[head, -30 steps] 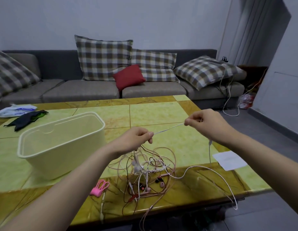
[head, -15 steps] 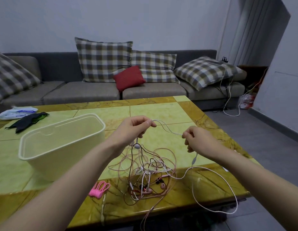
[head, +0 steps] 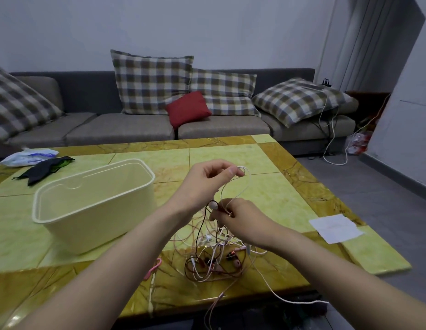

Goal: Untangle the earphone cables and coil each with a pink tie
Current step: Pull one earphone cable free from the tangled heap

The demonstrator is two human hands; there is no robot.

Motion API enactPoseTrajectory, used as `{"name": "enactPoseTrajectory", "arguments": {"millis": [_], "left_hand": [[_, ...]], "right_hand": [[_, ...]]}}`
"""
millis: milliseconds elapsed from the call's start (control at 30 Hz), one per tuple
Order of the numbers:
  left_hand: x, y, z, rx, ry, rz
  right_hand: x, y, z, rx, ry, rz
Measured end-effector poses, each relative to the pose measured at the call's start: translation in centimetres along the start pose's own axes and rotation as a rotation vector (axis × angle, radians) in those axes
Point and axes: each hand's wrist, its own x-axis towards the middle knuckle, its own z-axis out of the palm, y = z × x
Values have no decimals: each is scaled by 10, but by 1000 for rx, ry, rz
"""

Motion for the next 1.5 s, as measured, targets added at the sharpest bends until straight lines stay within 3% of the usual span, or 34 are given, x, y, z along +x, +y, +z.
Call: {"name": "enactPoseTrajectory", "arguments": {"millis": [167,400,533,633,767,833,1067,1233,1367,1500], "left_hand": [[1,-16,-16,148,64,-32],[1,-23,-19,136,195,-104],[0,-31,-33,139,264,-201],[-4,-44,-43,238,142,-292],[-11,-55,-39,449,-245,-458],[-12,-56,-32,475,-355,-502],[-7,-35,-12,130,-438,-399],[-6,-22,-18,-140,-241,-294],[-6,-17,-17,-441,-110,-276],[-3,-12,-11,-780,38,-292]], "right_hand": [[-6,0,-11,60,97,-57],[-18,11,-12,-150,-185,-57],[-17,19,-32,-93,-133,-16],[-17,24,-49,-1,-70,-18],[-14,22,-58,76,28,-55],[-12,19,-58,60,75,-58],[-5,6,-57,-84,209,-67],[-2,22,-68,-138,314,87],[-10,30,-56,-157,268,158],[-23,21,-32,-188,218,115]]}}
